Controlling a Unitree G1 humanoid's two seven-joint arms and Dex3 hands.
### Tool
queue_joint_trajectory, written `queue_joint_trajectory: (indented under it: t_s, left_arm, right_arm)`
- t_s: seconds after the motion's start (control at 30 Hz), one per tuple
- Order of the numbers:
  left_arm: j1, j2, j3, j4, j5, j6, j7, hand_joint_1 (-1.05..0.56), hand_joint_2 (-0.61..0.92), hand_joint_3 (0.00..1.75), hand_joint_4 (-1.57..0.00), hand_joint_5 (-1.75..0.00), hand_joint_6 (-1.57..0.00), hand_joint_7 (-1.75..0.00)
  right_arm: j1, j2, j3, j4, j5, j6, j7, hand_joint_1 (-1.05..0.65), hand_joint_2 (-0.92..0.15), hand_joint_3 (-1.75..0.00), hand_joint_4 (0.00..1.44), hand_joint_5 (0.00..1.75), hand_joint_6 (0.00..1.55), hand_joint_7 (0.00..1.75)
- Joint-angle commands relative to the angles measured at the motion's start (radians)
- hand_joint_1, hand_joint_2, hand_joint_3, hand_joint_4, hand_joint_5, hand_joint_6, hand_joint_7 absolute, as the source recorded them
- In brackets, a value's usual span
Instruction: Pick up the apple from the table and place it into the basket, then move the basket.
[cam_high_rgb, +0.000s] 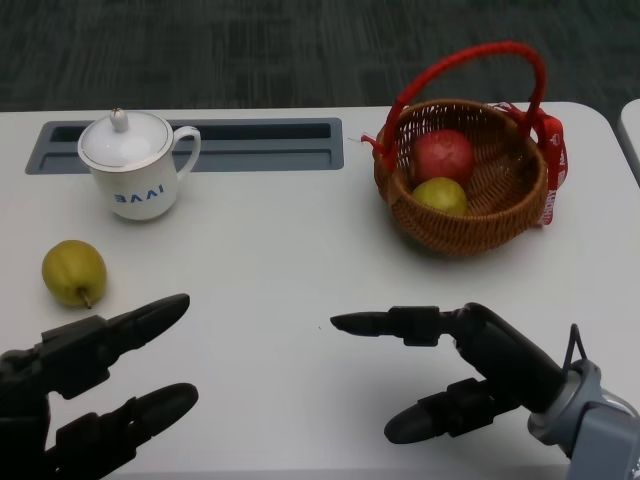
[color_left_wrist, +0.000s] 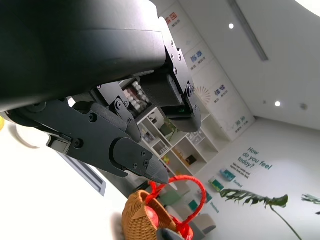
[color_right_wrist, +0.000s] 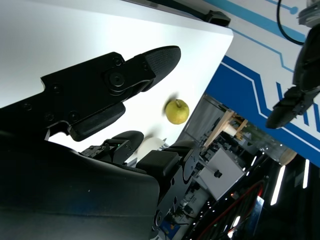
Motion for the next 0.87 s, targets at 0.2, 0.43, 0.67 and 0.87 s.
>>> queue_joint_trajectory:
  t_s: [0.2, 0.43, 0.67, 0.87]
  left_arm:
    - [0.036, 0.024, -0.002, -0.003, -0.036, -0.017, -0.035, -0.29, 0.75, 0.0, -0.98, 0.0, -0.87, 0.0]
    - [0.06, 0.023, -0.004, -0.014, -0.046, -0.017, -0.053, -0.29, 0.75, 0.0, -0.98, 0.0, -0.88, -0.01]
    - [0.068, 0.021, -0.002, -0.017, -0.054, -0.015, -0.064, -0.3, 0.74, 0.0, -0.98, 0.0, -0.9, -0.01]
    - [0.064, 0.017, -0.006, -0.022, -0.054, -0.011, -0.063, -0.31, 0.74, 0.0, -0.99, -0.01, -0.91, -0.01]
  right_arm:
    - [0.001, 0.052, -0.05, 0.024, 0.049, -0.004, 0.074, -0.44, -0.79, 0.0, 0.74, 0.02, 0.69, 0.02]
    - [-0.005, 0.074, -0.087, 0.046, 0.069, -0.031, 0.115, -0.41, -0.81, -0.01, 0.77, 0.01, 0.72, 0.01]
    - [-0.004, 0.086, -0.117, 0.051, 0.121, -0.03, 0.178, -0.45, -0.83, -0.01, 0.78, 0.01, 0.72, 0.0]
    - [0.007, 0.101, -0.144, 0.036, 0.202, -0.01, 0.269, -0.51, -0.82, 0.0, 0.77, 0.0, 0.71, 0.0]
